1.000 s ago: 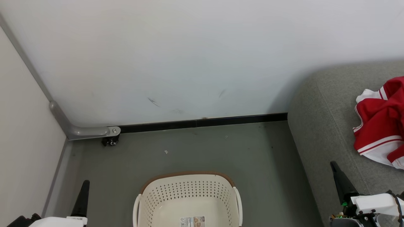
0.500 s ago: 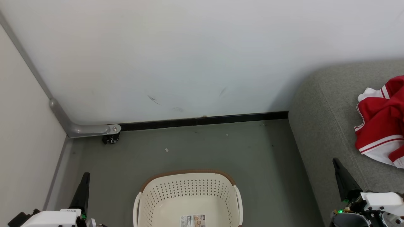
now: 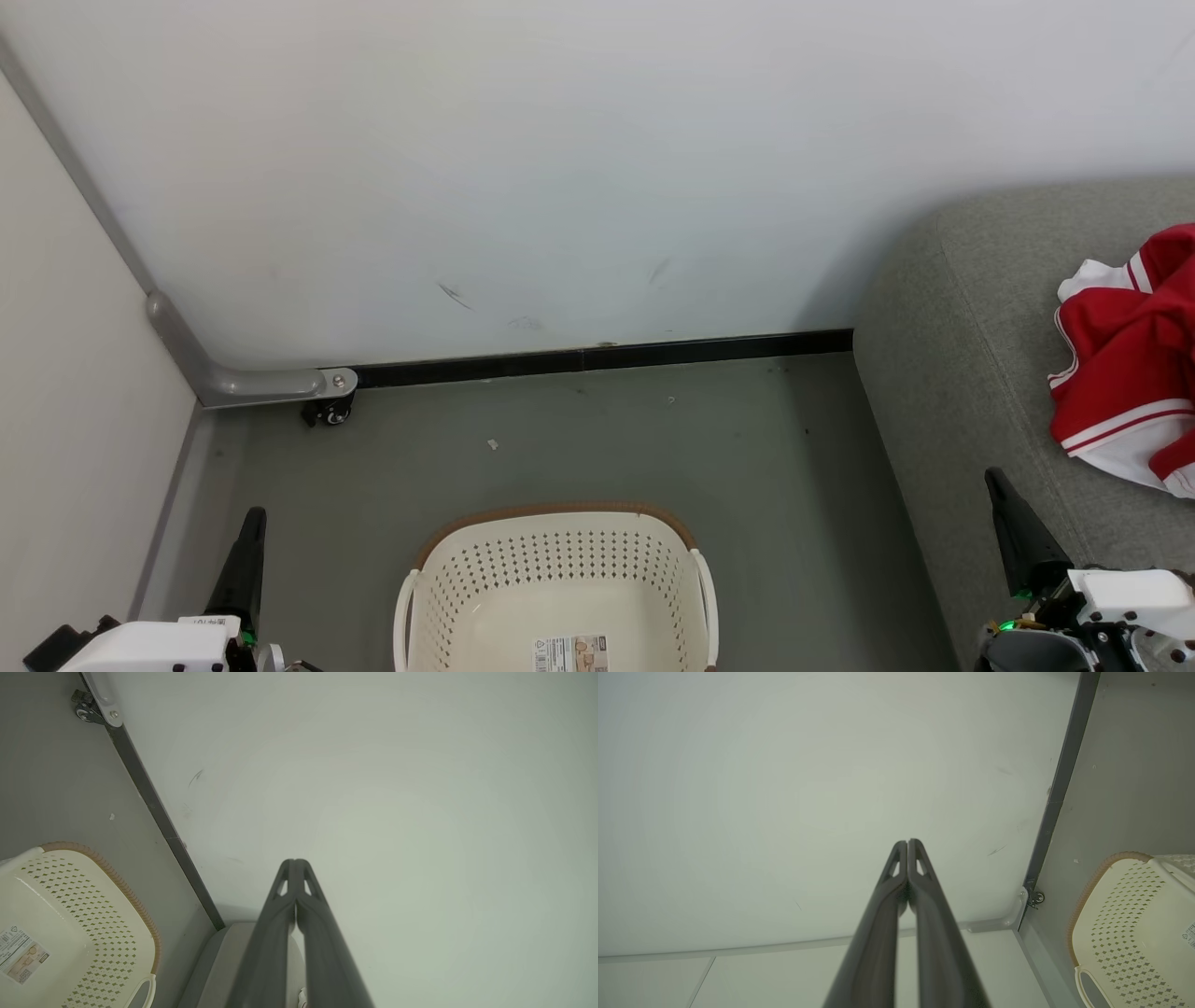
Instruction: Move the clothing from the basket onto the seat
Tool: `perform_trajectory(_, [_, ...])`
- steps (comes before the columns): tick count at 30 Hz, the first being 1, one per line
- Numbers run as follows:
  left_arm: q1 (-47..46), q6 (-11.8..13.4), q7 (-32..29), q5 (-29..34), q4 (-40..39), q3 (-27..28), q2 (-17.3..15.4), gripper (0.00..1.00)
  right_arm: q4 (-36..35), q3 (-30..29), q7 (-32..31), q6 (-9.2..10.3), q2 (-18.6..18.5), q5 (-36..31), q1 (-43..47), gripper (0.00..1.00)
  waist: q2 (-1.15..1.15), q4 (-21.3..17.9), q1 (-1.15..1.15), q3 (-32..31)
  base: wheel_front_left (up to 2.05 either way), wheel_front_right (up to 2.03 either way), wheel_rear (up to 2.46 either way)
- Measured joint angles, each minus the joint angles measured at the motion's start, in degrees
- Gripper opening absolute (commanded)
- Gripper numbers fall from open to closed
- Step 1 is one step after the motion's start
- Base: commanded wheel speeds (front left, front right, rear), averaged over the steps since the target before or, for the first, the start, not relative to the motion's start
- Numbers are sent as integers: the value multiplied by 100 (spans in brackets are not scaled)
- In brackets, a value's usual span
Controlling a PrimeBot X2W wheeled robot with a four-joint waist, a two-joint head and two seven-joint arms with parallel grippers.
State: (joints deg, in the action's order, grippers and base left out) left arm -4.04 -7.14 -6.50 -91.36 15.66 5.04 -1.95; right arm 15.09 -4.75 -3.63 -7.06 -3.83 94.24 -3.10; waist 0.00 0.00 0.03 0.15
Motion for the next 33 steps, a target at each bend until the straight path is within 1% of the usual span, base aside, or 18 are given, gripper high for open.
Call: perform_trajectory(33, [0,0,1,-1,0,-5,2,0,8,-12,-40,0,0,0,-7,0,0,0,-1,1,0,0,0])
